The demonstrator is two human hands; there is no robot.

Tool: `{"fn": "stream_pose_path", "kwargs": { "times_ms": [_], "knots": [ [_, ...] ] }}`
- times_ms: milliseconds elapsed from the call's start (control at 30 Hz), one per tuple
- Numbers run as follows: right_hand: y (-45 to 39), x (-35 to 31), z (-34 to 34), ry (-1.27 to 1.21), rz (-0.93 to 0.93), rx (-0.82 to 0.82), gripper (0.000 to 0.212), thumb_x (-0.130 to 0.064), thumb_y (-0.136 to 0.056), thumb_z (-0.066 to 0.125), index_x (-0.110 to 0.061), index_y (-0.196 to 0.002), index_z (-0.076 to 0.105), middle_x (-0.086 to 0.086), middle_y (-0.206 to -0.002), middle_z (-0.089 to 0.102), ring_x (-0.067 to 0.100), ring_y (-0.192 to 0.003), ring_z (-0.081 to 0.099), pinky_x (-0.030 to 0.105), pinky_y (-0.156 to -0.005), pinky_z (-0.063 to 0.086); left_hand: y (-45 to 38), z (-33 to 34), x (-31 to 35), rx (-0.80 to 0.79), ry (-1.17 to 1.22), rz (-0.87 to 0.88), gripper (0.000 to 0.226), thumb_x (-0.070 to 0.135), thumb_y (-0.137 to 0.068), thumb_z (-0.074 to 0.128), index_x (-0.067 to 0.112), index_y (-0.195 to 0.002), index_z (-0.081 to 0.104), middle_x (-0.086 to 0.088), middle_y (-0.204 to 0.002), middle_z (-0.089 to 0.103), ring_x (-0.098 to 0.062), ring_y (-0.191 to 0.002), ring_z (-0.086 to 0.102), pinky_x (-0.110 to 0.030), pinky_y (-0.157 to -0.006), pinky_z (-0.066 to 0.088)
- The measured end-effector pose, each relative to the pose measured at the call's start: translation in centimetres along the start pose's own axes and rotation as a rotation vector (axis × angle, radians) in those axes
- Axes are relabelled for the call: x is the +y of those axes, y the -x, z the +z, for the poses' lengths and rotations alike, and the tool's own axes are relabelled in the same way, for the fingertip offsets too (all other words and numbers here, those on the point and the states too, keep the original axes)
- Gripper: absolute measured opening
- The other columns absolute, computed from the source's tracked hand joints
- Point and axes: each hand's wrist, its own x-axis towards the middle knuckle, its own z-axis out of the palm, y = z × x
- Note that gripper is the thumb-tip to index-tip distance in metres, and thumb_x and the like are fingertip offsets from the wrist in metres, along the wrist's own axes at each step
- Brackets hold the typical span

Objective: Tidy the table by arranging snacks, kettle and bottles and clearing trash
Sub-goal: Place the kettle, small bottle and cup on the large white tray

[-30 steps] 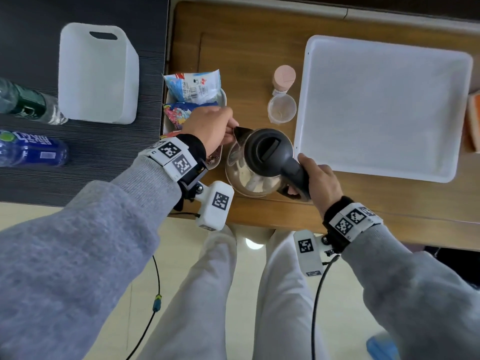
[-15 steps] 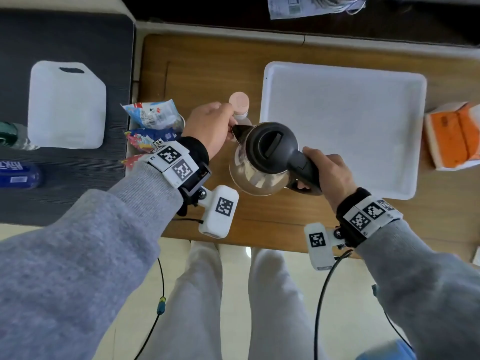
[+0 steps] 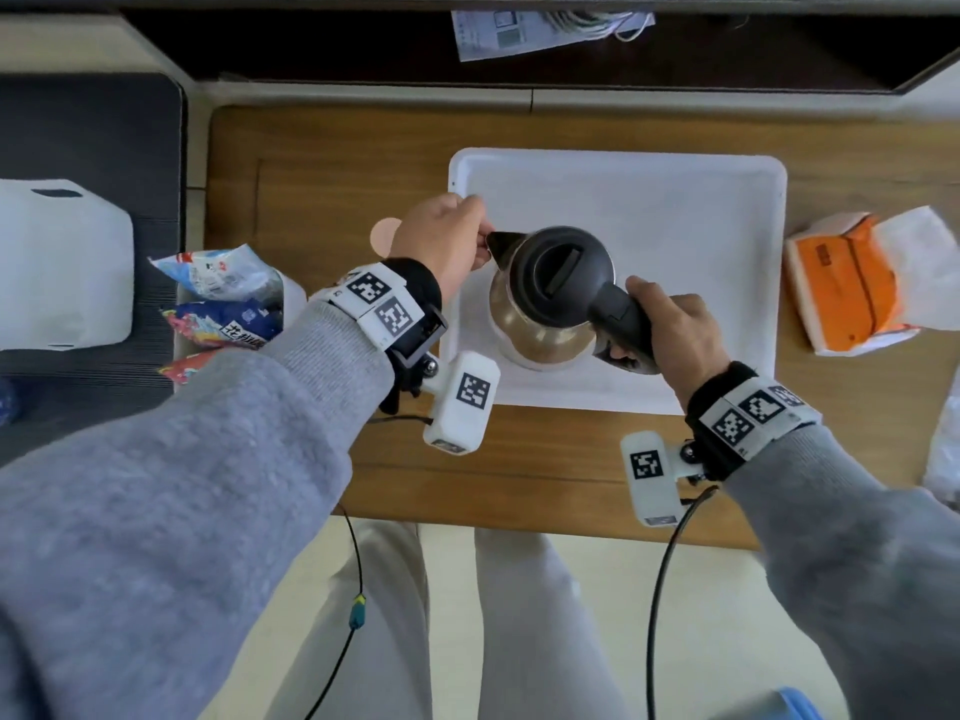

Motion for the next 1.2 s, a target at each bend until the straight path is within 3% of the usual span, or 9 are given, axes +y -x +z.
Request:
{"fn": "stream_pose_path", "kwargs": {
  "times_ms": [167,333,400,500,600,833,967,1067,1200],
  "knots": [
    [-0.2,-1.1,3.4,0.052,-0.060,0.063,0.050,-0.064,-0.076,0.053,-0.018,-0.066,0.070,0.013,-0.063,0.066,0.045,-0.076,0.071,0.059,-0.080,0.062,-2.0,-2.0,1.1,-0.041,-0.083,0.065,0.046,0.040,-0.080,0.048,0.005,-0.100,0.069,-0.017,-0.109,0.071,-0.032,-0.106,0.066,-0.051,-0.102,0.049],
    [0.4,-1.4,6.4,0.033,-0.097,0.086,0.068,-0.077,-0.078,0.044,-0.021,-0.054,0.073,0.016,-0.060,0.070,0.053,-0.082,0.069,0.066,-0.082,0.055,-2.3,-2.8,2.9,-0.100,-0.179,0.181,0.041,0.040,-0.091,0.042,0.015,-0.115,0.065,-0.006,-0.121,0.065,-0.022,-0.115,0.058,-0.046,-0.107,0.042],
    [0.7,-1.4,7.9,0.012,-0.137,0.027,0.078,-0.080,-0.082,0.038,-0.012,-0.067,0.075,0.031,-0.075,0.068,0.048,-0.075,0.066,0.061,-0.076,0.053,-2.6,-3.0,3.7,-0.115,-0.180,0.226,0.037,0.031,-0.097,0.041,0.020,-0.127,0.061,0.001,-0.130,0.060,-0.016,-0.122,0.054,-0.040,-0.110,0.039],
    [1.9,-1.2,9.8,0.064,-0.194,-0.096,0.068,-0.066,-0.100,0.034,-0.007,-0.096,0.067,0.015,-0.084,0.068,0.026,-0.078,0.061,0.046,-0.077,0.054,-3.0,-2.9,4.4,-0.128,-0.199,0.260,0.038,0.028,-0.100,0.040,0.021,-0.133,0.058,0.003,-0.138,0.056,-0.013,-0.127,0.050,-0.035,-0.112,0.036],
    [2.6,-0.9,10.0,0.055,-0.165,-0.132,0.081,-0.074,-0.089,0.036,0.001,-0.107,0.063,0.019,-0.096,0.068,0.023,-0.086,0.059,0.057,-0.094,0.054,-2.6,-1.9,5.0,-0.144,-0.231,0.280,0.040,0.029,-0.101,0.039,0.023,-0.136,0.056,0.006,-0.142,0.054,-0.011,-0.130,0.047,-0.031,-0.113,0.034],
    [3.0,0.5,5.4,0.014,-0.142,-0.085,0.100,-0.086,-0.075,0.037,0.002,-0.115,0.063,0.030,-0.114,0.067,0.043,-0.108,0.063,0.059,-0.097,0.053,-0.1,2.2,5.5,-0.164,-0.254,0.271,0.048,0.037,-0.103,0.032,0.020,-0.147,0.043,0.006,-0.154,0.041,-0.009,-0.140,0.036,-0.027,-0.115,0.025],
    [3.1,2.7,-0.4,-0.015,-0.129,-0.043,0.077,-0.071,-0.093,0.039,-0.002,-0.116,0.065,0.021,-0.107,0.073,0.037,-0.105,0.067,0.050,-0.095,0.054,2.7,7.9,4.6,-0.214,-0.261,0.236,0.049,0.041,-0.105,0.027,0.017,-0.144,0.046,0.000,-0.149,0.046,-0.013,-0.134,0.040,-0.024,-0.098,0.025],
    [2.8,4.3,-4.6,-0.056,-0.123,-0.009,0.057,-0.054,-0.105,0.039,-0.005,-0.119,0.065,0.009,-0.099,0.074,0.023,-0.095,0.067,0.041,-0.090,0.054,3.8,11.9,4.0,-0.285,-0.235,0.170,0.050,0.046,-0.104,0.024,0.021,-0.139,0.050,-0.002,-0.144,0.051,-0.019,-0.133,0.044,-0.030,-0.105,0.030],
    [2.2,5.9,-9.8,-0.149,-0.041,0.106,0.071,-0.069,-0.096,0.034,-0.014,-0.129,0.065,0.011,-0.120,0.073,0.020,-0.113,0.067,0.038,-0.101,0.052,5.1,16.5,3.4,-0.324,-0.217,0.102,0.047,0.050,-0.101,0.031,0.024,-0.134,0.053,-0.002,-0.141,0.053,-0.020,-0.131,0.047,-0.042,-0.115,0.032]
  ]
}}
